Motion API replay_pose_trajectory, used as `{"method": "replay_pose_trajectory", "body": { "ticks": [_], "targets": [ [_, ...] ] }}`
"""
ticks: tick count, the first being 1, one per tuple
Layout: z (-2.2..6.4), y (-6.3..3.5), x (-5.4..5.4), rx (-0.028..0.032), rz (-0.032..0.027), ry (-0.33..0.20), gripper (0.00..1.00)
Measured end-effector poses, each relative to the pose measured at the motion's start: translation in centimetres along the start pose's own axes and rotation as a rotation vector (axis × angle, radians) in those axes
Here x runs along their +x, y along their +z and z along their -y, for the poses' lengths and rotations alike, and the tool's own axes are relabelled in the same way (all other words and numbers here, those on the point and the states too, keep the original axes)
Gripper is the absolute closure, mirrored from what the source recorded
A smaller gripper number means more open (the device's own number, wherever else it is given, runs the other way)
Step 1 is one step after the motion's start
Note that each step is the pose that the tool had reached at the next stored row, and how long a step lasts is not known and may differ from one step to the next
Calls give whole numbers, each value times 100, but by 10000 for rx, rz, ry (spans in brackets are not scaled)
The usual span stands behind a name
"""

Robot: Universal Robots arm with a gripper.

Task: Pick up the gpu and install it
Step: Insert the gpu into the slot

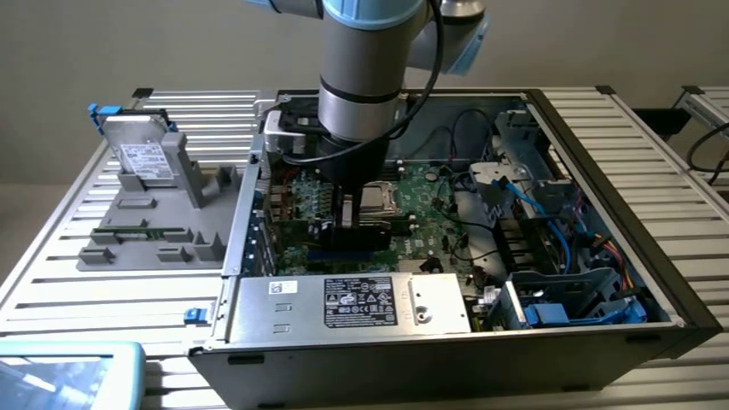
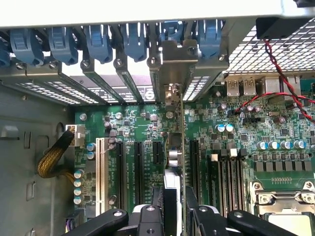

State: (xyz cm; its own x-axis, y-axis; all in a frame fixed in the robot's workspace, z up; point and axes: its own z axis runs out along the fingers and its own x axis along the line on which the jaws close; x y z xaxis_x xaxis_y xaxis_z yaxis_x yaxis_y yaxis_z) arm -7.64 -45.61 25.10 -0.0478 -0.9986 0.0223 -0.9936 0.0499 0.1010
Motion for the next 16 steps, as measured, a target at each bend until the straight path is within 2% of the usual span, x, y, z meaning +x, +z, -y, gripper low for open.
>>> {"method": "replay_pose_trajectory", "body": {
  "ticks": [4, 6, 16],
  "targets": [
    [0, 1, -6, 1, -5, 0, 72],
    [-1, 0, -14, 1, -25, 4, 72],
    [0, 0, -17, 2, -29, 2, 72]
  ]
}}
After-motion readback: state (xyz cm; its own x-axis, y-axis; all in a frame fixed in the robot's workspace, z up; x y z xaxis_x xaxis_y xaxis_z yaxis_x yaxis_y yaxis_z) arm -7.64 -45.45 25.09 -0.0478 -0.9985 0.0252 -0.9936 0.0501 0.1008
